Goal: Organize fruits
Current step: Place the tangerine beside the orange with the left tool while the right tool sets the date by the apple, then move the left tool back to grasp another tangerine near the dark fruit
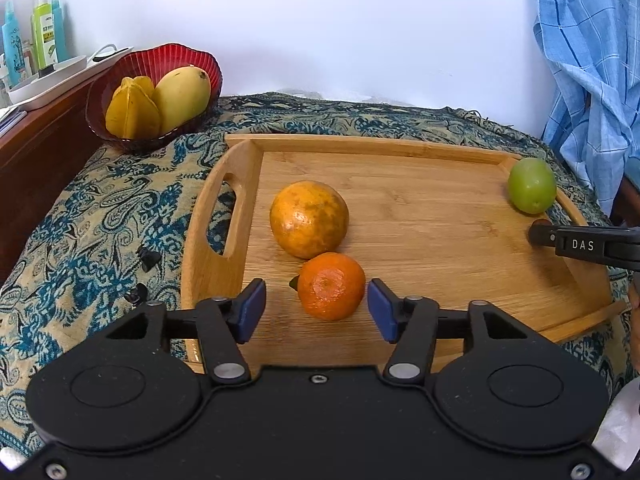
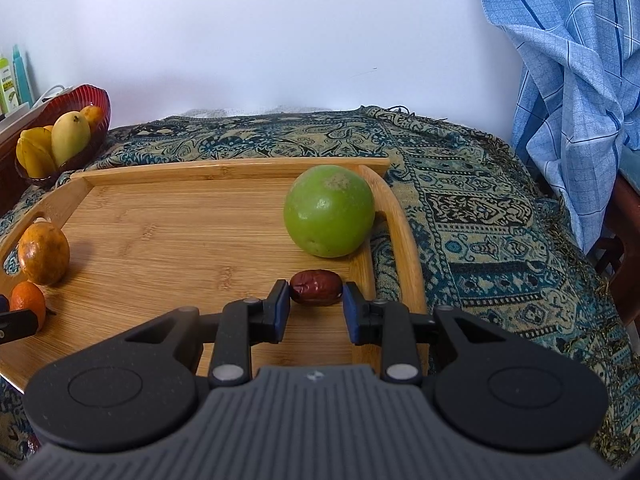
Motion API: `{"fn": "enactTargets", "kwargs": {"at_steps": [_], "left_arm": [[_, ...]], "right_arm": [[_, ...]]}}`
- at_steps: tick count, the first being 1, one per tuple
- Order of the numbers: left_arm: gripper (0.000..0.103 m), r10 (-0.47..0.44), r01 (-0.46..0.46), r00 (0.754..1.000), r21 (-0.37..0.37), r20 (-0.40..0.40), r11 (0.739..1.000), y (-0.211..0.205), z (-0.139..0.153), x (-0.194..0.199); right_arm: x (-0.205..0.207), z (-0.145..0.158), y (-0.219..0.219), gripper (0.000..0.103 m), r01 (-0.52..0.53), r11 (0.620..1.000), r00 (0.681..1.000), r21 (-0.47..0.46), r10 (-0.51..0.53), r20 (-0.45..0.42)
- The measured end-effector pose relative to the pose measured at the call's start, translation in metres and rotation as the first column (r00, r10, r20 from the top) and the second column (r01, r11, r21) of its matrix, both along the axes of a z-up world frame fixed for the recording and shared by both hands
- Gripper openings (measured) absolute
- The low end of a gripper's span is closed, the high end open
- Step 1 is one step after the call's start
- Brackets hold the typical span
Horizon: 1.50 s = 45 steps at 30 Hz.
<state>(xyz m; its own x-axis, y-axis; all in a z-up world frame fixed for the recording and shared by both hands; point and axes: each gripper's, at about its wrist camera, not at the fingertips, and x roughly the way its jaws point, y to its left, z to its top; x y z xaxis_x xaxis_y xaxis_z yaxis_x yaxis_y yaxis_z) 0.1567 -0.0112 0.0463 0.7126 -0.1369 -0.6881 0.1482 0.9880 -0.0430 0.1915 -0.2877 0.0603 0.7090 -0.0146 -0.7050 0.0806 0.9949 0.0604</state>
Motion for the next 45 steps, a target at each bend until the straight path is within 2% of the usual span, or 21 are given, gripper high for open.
{"fn": "enactTargets", "kwargs": {"at_steps": [2,6,8,15,23,28,33,45], "left_arm": [[0.061,0.003,-0.003,1.000,0.002,0.001,1.000,0.001,0.001,0.000],[0.073,0.004,-0.004,1.000,-0.015,0.010,1.000,0.004,0.006,-0.004],[0.073,-0.001,0.001,1.000,-0.016,0.017,1.000,0.005,0.008,-0.006],[0.086,-0.009,0.010,0.999,-0.023,0.039,1.000,0.009,0.017,-0.016],[0.092,-0.023,0.024,0.998,-0.011,0.058,1.000,0.014,0.022,-0.038],[0.095,-0.028,0.029,0.998,-0.021,0.065,0.999,0.018,0.021,-0.057],[0.095,-0.036,0.037,0.996,-0.011,0.084,0.999,0.022,0.020,-0.080],[0.096,-0.092,0.090,0.992,0.027,0.088,0.996,0.034,0.011,-0.132]], "right_arm": [[0.000,0.000,0.000,0.052,0.002,1.000,1.000,-0.001,-0.002,0.000],[-0.002,0.003,-0.001,0.057,0.015,1.000,1.000,0.004,-0.015,0.014],[-0.004,0.005,-0.002,0.066,0.012,1.000,1.000,0.013,-0.012,0.024],[-0.010,0.010,-0.003,0.073,0.023,0.999,0.999,0.042,-0.025,0.040],[-0.038,0.023,0.005,0.084,0.029,0.996,0.994,0.086,-0.038,0.101],[-0.064,0.030,0.013,0.086,0.019,0.995,0.990,0.098,-0.033,0.139],[-0.090,0.032,0.025,0.087,0.008,0.998,0.985,0.062,-0.019,0.172],[-0.159,0.020,0.055,0.089,-0.035,0.997,0.976,0.067,0.019,0.216]]}}
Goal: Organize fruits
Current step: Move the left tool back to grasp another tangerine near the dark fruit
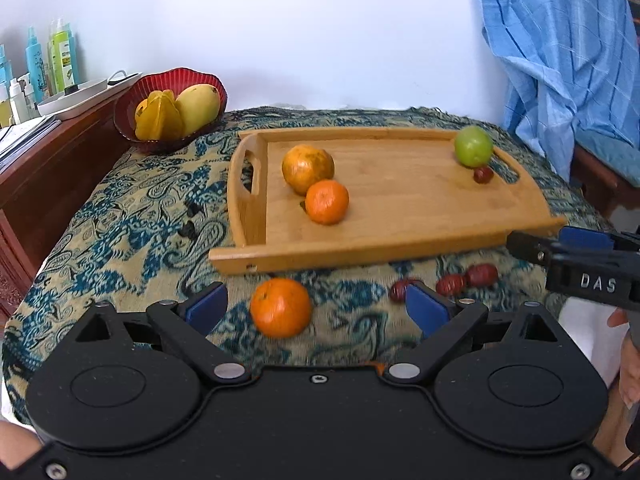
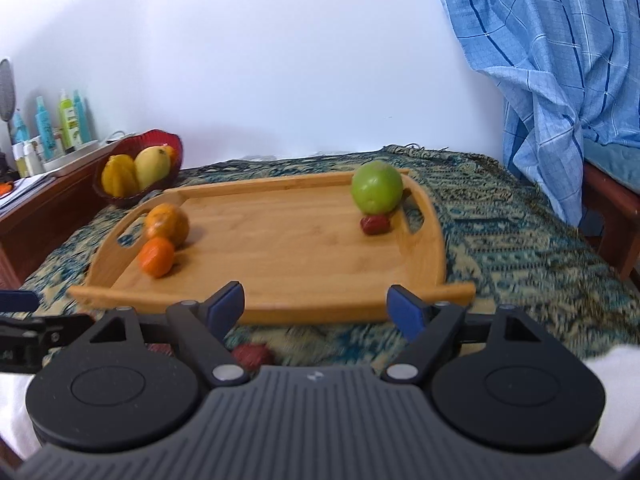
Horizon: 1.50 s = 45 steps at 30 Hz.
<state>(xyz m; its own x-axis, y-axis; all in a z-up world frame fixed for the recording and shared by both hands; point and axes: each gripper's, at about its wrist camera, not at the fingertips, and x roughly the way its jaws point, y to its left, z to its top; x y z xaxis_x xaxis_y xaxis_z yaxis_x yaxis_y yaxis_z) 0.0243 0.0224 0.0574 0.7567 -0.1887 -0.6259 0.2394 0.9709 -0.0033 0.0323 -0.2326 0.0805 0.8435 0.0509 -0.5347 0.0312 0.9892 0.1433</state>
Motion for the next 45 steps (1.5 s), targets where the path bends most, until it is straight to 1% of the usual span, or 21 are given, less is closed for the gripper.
{"fn": "enactTargets", "kwargs": {"at_steps": [6,13,15,16,18,19,21,22,26,31,38,40,41,45], "left_arm": [[0.096,-0.022,0.022,1.000,0.003,-0.012,1.000,0.008,-0.002,-0.015],[0.095,-0.040,0.039,0.998,-0.020,-0.038,0.999,0.012,-0.010,-0.026],[0.085,-0.049,0.048,0.998,-0.030,-0.049,0.998,0.013,-0.012,-0.028],[0.082,-0.054,0.052,0.997,-0.035,-0.058,0.998,0.013,-0.013,-0.028],[0.069,-0.068,0.064,0.995,-0.049,-0.079,0.997,0.014,-0.014,-0.028],[0.065,-0.073,0.069,0.994,-0.051,-0.085,0.996,0.013,-0.015,-0.028],[0.046,-0.088,0.083,0.992,-0.051,-0.088,0.995,0.012,-0.016,-0.030],[0.044,-0.096,0.092,0.991,-0.048,-0.092,0.995,0.011,-0.016,-0.030],[0.041,-0.126,0.122,0.986,-0.047,-0.109,0.991,0.005,-0.019,-0.032],[0.041,-0.146,0.144,0.982,-0.027,-0.122,0.989,-0.002,-0.025,-0.033],[0.041,-0.141,0.136,0.977,-0.043,-0.160,0.990,-0.007,-0.034,-0.024],[0.038,-0.138,0.134,0.978,-0.034,-0.159,0.990,-0.009,-0.036,-0.022],[0.034,-0.135,0.132,0.978,-0.030,-0.159,0.991,-0.010,-0.037,-0.021],[0.033,-0.123,0.119,0.979,-0.038,-0.161,0.992,-0.008,-0.035,-0.019]], "right_arm": [[-0.026,-0.004,0.017,0.089,-0.063,0.996,0.998,-0.061,0.063,-0.007],[-0.049,-0.005,0.026,0.090,-0.102,0.994,0.995,-0.047,0.102,-0.007],[-0.054,-0.007,0.029,0.090,-0.114,0.992,0.994,-0.055,0.113,-0.012],[-0.056,-0.008,0.031,0.090,-0.120,0.991,0.993,-0.059,0.119,-0.015],[-0.060,-0.010,0.034,0.090,-0.136,0.989,0.991,-0.061,0.135,-0.020],[-0.062,-0.010,0.036,0.090,-0.145,0.987,0.989,-0.064,0.144,-0.021],[-0.064,-0.011,0.039,0.090,-0.152,0.985,0.988,-0.077,0.151,-0.014],[-0.065,-0.011,0.040,0.090,-0.156,0.984,0.988,-0.081,0.156,-0.012],[-0.066,-0.011,0.042,0.090,-0.171,0.983,0.985,-0.067,0.171,-0.013],[-0.068,-0.011,0.046,0.090,-0.201,0.977,0.980,-0.077,0.201,-0.010],[-0.068,-0.012,0.051,0.090,-0.225,0.971,0.974,-0.075,0.225,-0.009],[-0.068,-0.012,0.052,0.090,-0.235,0.969,0.972,-0.078,0.235,-0.010],[-0.068,-0.013,0.053,0.090,-0.238,0.968,0.971,-0.083,0.238,-0.009],[-0.068,-0.013,0.056,0.090,-0.252,0.964,0.968,-0.086,0.252,-0.009]]}}
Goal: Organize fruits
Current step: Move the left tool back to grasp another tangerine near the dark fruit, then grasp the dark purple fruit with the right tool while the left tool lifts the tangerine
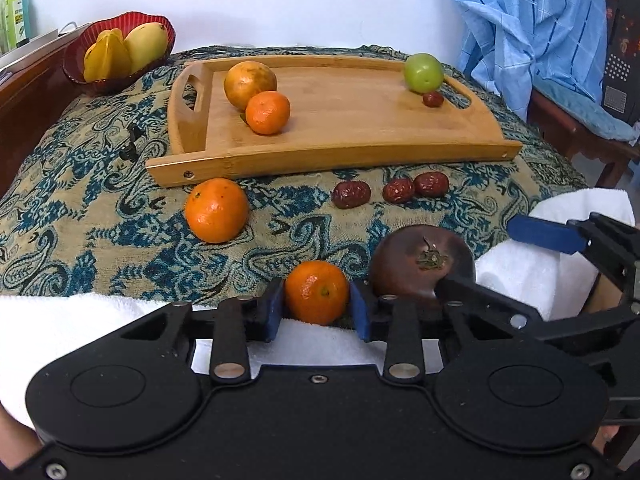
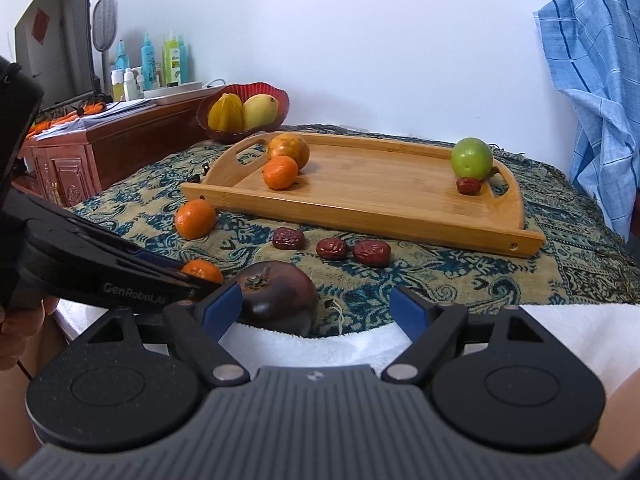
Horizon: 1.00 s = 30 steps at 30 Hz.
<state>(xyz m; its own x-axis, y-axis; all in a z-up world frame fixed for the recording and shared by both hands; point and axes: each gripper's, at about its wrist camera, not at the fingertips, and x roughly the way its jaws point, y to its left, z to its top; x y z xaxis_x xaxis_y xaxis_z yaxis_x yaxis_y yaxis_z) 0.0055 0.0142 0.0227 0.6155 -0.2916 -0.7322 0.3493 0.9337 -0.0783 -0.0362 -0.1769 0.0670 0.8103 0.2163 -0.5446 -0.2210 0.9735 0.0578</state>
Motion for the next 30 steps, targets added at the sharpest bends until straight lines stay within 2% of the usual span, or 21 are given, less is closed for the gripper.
{"fn": "enactTargets", "kwargs": {"at_steps": [5,11,14,17,20,25,30], "left_arm": [[0.033,0.012,-0.012,0.999,0.013,0.034,1.000,0.004,0.008,0.000],[0.033,0.038,-0.039,0.998,0.010,0.045,0.999,0.012,0.013,0.004],[0.033,0.048,-0.048,0.998,0.005,0.041,0.999,0.015,0.013,0.005],[0.033,0.049,-0.049,0.998,0.003,0.041,0.999,0.017,0.012,0.004],[0.033,0.050,-0.050,0.998,-0.001,0.037,0.999,0.019,0.011,0.005],[0.033,0.052,-0.052,0.998,-0.009,0.030,0.999,0.019,0.010,0.005],[0.033,0.055,-0.055,0.998,-0.014,0.020,0.998,0.019,0.007,0.007]], "right_arm": [[0.001,-0.001,0.003,0.090,-0.020,1.000,1.000,0.000,0.020,-0.007],[0.006,-0.006,0.017,0.089,-0.092,0.995,0.995,-0.022,0.092,-0.031],[0.010,-0.008,0.025,0.081,-0.111,0.993,0.993,-0.034,0.110,-0.043],[0.015,-0.009,0.028,0.073,-0.085,0.996,0.995,-0.029,0.084,-0.053],[0.022,-0.011,0.025,0.073,-0.067,0.998,0.994,0.009,0.068,-0.084],[0.021,-0.017,0.031,0.073,-0.068,0.997,0.993,-0.039,0.064,-0.104],[0.023,-0.020,0.031,0.076,-0.065,0.997,0.990,-0.029,0.060,-0.129]]}}
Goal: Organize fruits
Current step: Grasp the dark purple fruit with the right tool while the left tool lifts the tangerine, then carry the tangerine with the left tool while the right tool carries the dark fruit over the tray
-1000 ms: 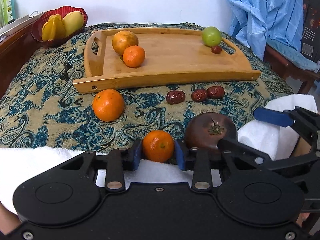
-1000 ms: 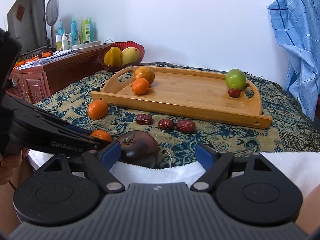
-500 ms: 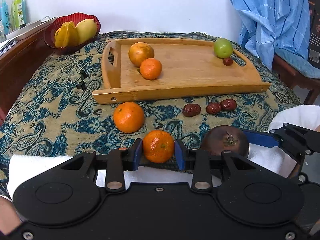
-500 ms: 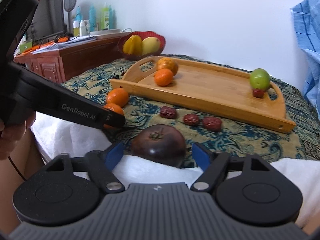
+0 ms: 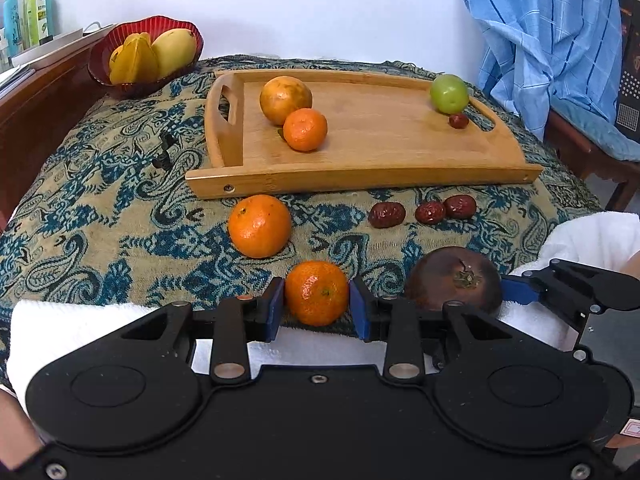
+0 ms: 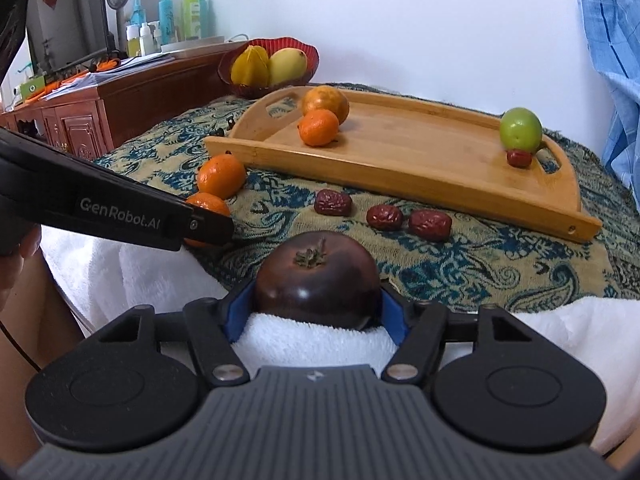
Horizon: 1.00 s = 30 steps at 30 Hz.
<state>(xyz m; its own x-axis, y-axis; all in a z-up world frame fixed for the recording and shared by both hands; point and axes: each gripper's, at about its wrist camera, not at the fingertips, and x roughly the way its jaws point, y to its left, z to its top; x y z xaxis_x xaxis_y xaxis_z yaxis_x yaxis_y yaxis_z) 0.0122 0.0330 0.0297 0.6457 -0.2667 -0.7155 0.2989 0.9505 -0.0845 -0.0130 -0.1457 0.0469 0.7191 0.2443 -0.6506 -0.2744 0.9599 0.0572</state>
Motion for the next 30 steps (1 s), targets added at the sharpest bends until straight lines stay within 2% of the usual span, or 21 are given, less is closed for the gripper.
{"fn": "enactTargets", "kwargs": {"at_steps": [1,2,5,11,19,30], "left_arm": [[0.033,0.001,-0.001,1.000,0.000,-0.001,1.000,0.000,-0.001,0.000],[0.033,0.003,-0.003,1.000,0.000,-0.001,1.000,0.000,-0.001,0.000],[0.033,0.007,-0.007,1.000,-0.004,-0.001,1.000,-0.001,0.000,0.001],[0.033,0.042,-0.042,0.999,-0.020,0.023,0.999,-0.001,0.006,0.001],[0.033,0.053,-0.052,0.998,-0.033,0.046,0.998,-0.003,0.018,0.009],[0.033,0.039,-0.033,0.994,-0.062,0.100,0.998,-0.014,0.053,0.045]], "right_arm": [[0.000,-0.001,0.000,0.074,-0.001,1.000,1.000,-0.002,0.001,-0.002],[0.000,-0.001,0.001,0.067,-0.002,1.000,1.000,-0.004,0.002,-0.002],[0.001,0.000,-0.001,0.064,0.003,1.000,1.000,0.012,-0.003,-0.007],[0.003,0.004,-0.012,0.063,0.042,0.993,0.999,0.107,-0.040,-0.018],[0.011,0.026,-0.035,0.062,0.110,0.977,0.992,0.182,-0.118,0.033],[0.054,0.054,-0.082,0.063,0.245,0.956,0.958,0.161,-0.264,0.111]]}}
